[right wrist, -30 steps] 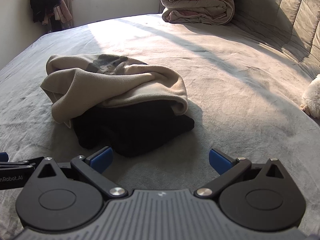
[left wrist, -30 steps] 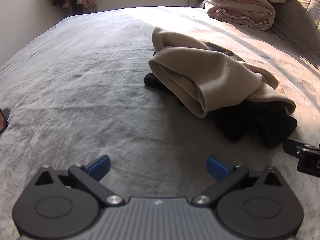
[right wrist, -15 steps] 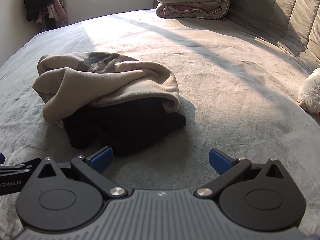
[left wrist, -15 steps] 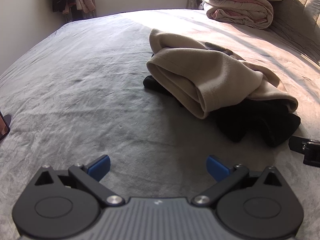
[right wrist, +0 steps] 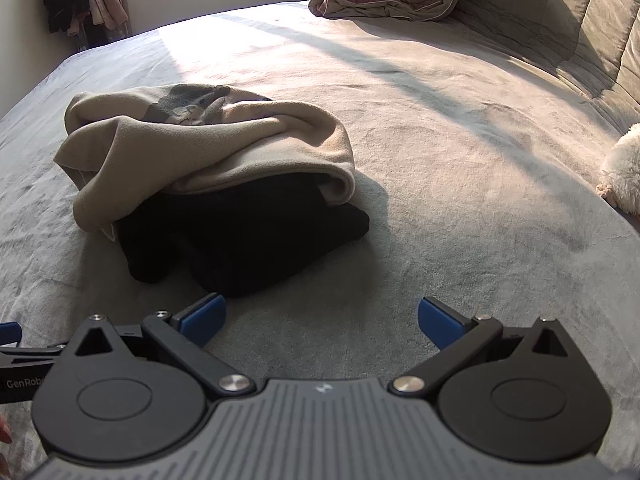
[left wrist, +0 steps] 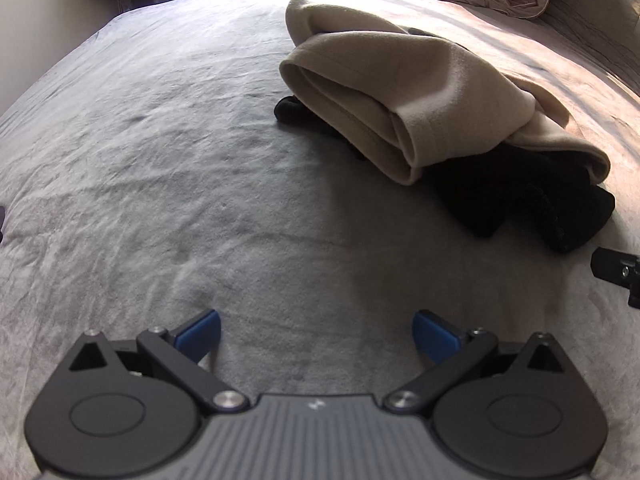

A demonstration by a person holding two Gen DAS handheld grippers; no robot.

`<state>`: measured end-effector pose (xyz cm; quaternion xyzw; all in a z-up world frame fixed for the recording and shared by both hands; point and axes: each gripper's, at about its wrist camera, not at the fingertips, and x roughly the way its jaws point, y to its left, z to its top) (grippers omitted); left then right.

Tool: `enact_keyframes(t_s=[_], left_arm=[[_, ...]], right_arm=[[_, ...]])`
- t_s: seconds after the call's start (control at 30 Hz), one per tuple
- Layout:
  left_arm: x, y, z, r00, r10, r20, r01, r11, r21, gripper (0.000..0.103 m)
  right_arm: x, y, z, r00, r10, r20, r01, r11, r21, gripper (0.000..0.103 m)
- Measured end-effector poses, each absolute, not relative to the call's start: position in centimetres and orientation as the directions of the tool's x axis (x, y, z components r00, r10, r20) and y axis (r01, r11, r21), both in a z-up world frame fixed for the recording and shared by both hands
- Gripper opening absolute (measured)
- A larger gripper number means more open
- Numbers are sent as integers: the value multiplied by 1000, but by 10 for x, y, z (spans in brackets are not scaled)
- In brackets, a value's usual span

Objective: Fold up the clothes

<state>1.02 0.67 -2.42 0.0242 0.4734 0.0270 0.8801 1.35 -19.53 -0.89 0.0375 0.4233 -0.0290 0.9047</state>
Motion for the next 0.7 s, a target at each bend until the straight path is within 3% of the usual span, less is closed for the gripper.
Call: enact_keyframes(t_s=[0.23,0.53,0.7], left_arm=[[7,9,-29,572,48,-819,-14,999,49,103],[10,15,-24,571,13,-821,22,999,31,103],[17,31,-12,580,-42,-813,0,999,-52,102]], right_arm=[[21,-201,-31,533,-19,-846,101,994,42,103],[-2,-196,-41,637,-56,-768,86,996,-2,103],[-4,-197,-32,655,-46,-754,56,998,-12,103]])
